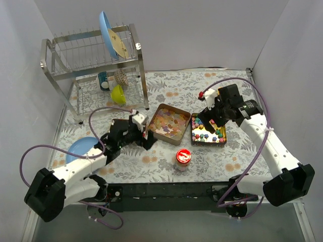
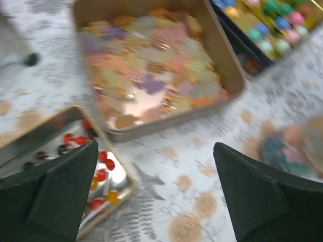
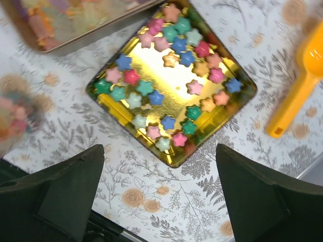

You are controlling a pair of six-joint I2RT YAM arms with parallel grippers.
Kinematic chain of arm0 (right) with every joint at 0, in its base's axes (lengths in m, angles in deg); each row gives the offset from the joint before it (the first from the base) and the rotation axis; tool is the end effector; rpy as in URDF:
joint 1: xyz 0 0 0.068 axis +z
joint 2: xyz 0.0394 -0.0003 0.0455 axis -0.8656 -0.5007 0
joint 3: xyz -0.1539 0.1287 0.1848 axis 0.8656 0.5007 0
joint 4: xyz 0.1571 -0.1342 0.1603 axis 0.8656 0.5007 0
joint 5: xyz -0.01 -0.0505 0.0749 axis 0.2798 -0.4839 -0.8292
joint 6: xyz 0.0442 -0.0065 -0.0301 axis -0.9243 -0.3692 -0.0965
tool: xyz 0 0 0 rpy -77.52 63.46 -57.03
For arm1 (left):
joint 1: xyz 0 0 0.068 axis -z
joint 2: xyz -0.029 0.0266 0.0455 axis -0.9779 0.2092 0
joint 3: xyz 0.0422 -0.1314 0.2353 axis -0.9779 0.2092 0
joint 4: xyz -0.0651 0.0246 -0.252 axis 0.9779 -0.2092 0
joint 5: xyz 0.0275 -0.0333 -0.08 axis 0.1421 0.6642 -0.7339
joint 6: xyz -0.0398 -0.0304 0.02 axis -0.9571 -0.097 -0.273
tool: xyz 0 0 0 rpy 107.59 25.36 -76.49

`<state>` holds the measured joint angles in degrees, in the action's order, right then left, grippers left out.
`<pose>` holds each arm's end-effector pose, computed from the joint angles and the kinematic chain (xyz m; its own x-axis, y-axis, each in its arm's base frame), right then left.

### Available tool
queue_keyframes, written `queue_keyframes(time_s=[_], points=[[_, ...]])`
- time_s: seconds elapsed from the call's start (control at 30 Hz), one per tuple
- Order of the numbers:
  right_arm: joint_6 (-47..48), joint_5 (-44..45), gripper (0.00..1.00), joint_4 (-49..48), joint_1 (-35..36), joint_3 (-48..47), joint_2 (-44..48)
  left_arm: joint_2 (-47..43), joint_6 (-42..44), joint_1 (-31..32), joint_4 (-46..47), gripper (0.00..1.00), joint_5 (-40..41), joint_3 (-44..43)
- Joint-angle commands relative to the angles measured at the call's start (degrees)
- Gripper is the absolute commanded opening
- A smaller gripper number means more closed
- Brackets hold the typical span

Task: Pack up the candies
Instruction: Reset both arms

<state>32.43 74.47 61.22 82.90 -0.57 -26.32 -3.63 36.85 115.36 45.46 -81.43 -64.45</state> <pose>0.2233 0.0983 0.3351 -0.4815 -0.6580 -0.5790 -0.7100 0.6801 -0.1825 0.1711 -0.1426 0.2128 -0.7387 -0.2047 -0.6423 0.3990 0.6352 -0.6613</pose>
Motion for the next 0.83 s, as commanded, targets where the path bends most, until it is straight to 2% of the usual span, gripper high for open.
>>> queue_keyframes(time_s=[0.0, 0.1, 0.2, 0.3, 0.4, 0.8], points=[[-10.2, 9.1, 0.98, -9.4, -4.1, 2.7, 2.3, 2.3, -4.6, -9.6, -9.4, 0.98, 3.7, -7.5], [-11.2, 10.3, 0.98, -12.9, -4.3, 6.0, 5.6, 3.2, -4.5, -15.8, -12.6, 0.98, -2.1, -10.7], [-11.2, 11.6, 0.98, -14.4, -4.9, 8.2, 9.1, 4.8, -1.0, -19.1, -17.6, 0.98, -1.9, -16.2], [-10.4, 12.7, 0.98, -14.9, -5.4, 10.6, 12.7, 6.5, 4.3, -19.5, -23.8, 0.98, 0.7, -21.2], [-10.1, 13.4, 0.98, -14.7, -5.4, 13.5, 16.0, 6.7, 5.4, -19.6, -27.8, 0.98, 1.2, -23.5], [-9.9, 9.4, 0.98, -14.3, -5.8, 17.8, 22.1, 5.6, 3.4, -24.9, -26.9, 0.98, 0.5, -22.0]])
